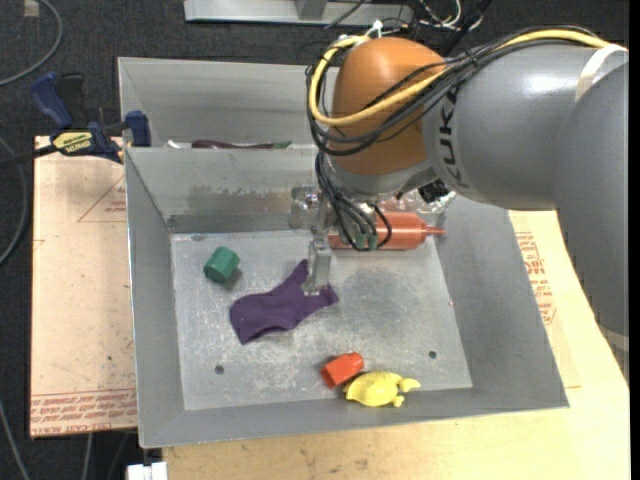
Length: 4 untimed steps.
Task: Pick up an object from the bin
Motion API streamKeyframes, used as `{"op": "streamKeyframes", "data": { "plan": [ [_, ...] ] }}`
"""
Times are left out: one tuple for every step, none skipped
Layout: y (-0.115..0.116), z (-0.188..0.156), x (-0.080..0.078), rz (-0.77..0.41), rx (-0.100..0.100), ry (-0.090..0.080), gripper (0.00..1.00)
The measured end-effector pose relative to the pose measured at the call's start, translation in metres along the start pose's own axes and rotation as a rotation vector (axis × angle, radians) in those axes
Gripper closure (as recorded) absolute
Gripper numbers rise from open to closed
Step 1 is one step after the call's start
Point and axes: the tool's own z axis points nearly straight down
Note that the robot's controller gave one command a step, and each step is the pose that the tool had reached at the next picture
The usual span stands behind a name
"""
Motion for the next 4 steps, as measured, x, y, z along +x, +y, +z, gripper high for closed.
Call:
{"op": "streamKeyframes", "data": {
  "plan": [
    [0.000,-0.005,-0.001,0.002,-0.001,-0.007,0.00],
    [-0.017,0.040,0.014,-0.028,-0.002,-0.011,0.00],
    [-0.011,0.080,-0.002,-0.166,0.000,-0.007,0.00],
    [0.035,0.110,-0.004,-0.180,-0.004,-0.014,1.00]
  ]
}}
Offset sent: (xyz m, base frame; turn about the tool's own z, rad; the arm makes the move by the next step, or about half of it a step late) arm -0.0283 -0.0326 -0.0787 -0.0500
